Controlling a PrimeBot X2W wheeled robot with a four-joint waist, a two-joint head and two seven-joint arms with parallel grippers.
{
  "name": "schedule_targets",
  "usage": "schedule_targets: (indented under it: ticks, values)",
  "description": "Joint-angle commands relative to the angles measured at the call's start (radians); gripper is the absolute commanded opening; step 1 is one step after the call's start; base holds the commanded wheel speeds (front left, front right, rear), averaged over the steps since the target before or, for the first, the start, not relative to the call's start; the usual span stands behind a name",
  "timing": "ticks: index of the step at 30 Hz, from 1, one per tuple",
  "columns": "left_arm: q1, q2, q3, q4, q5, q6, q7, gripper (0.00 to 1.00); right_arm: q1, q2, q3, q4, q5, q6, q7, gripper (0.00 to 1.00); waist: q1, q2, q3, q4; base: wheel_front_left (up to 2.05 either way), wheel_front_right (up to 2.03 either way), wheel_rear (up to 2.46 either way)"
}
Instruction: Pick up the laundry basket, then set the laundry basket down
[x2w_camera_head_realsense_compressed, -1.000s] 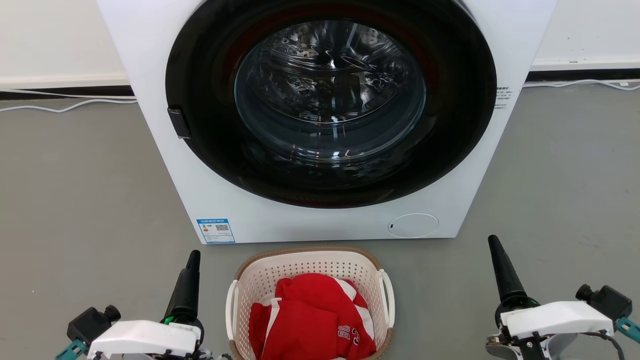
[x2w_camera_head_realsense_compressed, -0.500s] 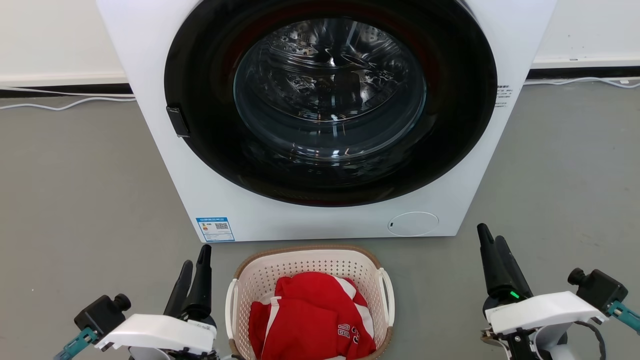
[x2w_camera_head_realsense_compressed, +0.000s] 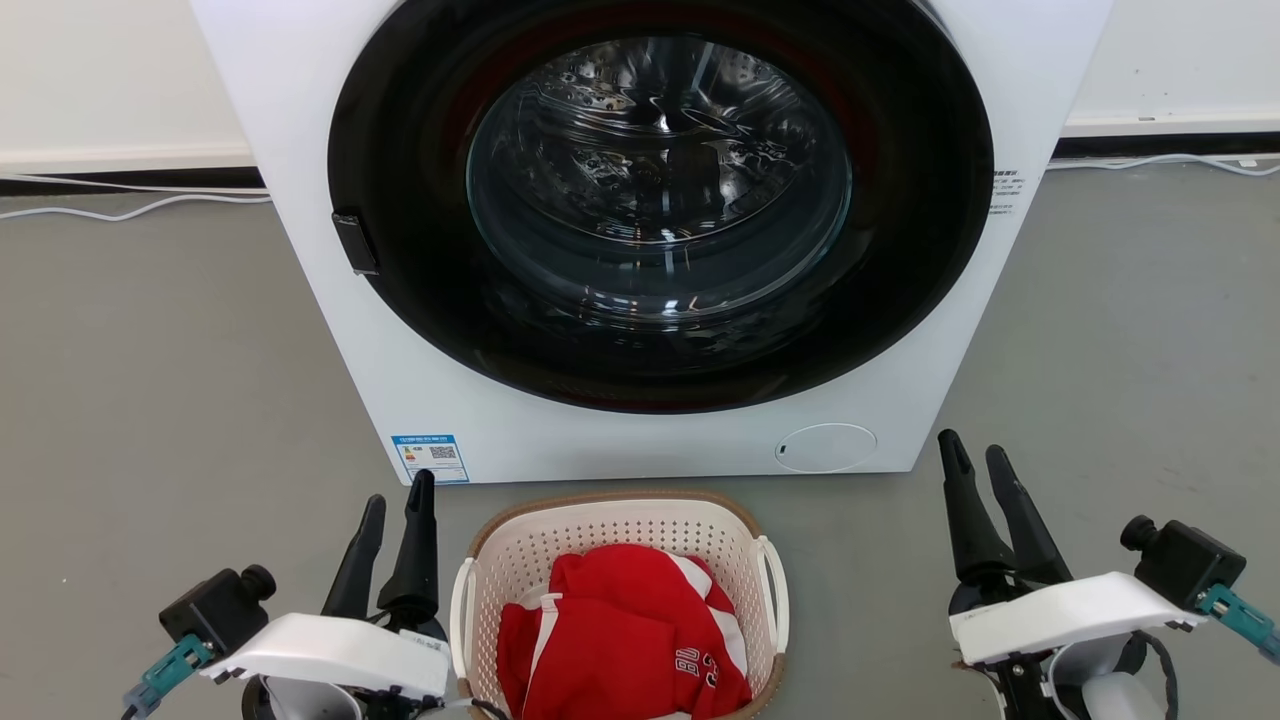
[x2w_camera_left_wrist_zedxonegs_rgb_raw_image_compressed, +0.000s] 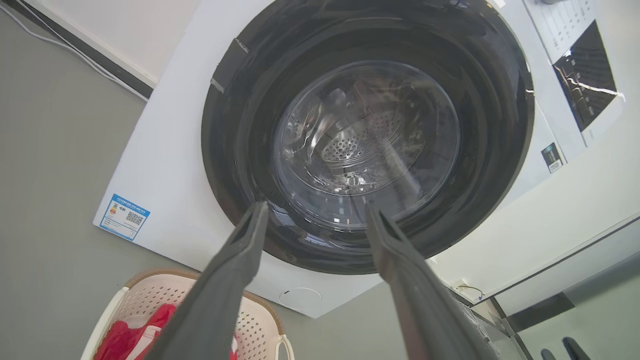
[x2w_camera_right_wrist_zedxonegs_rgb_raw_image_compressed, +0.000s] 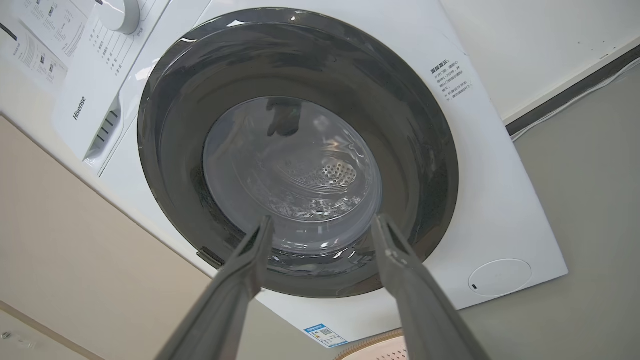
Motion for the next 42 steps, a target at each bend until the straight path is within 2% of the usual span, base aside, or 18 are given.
schedule_targets:
  ticks: [1,20,42]
  values:
    - [-0.049,0.008,0.013,-0.035,0.029,0.007,-0.01,1.0,-0.05,-0.009,0.018,-0.032,-0.032,0.0,-0.019,1.0,0.0,-0.0001,-0.001,0.0,0.0,0.0,0.0]
    - [-0.055,0.011,-0.008,-0.04,0.275,0.047,-0.07,1.0,-0.064,-0.003,-0.001,-0.01,-0.272,0.0,-0.077,1.0,0.0,-0.0001,-0.003,-0.005,0.0,0.0,0.0]
    - [-0.073,0.014,-0.028,-0.061,0.463,0.069,-0.128,1.0,-0.09,0.006,-0.006,-0.014,-0.498,0.0,-0.135,1.0,-0.0001,-0.0001,0.007,-0.009,0.0,0.0,0.0]
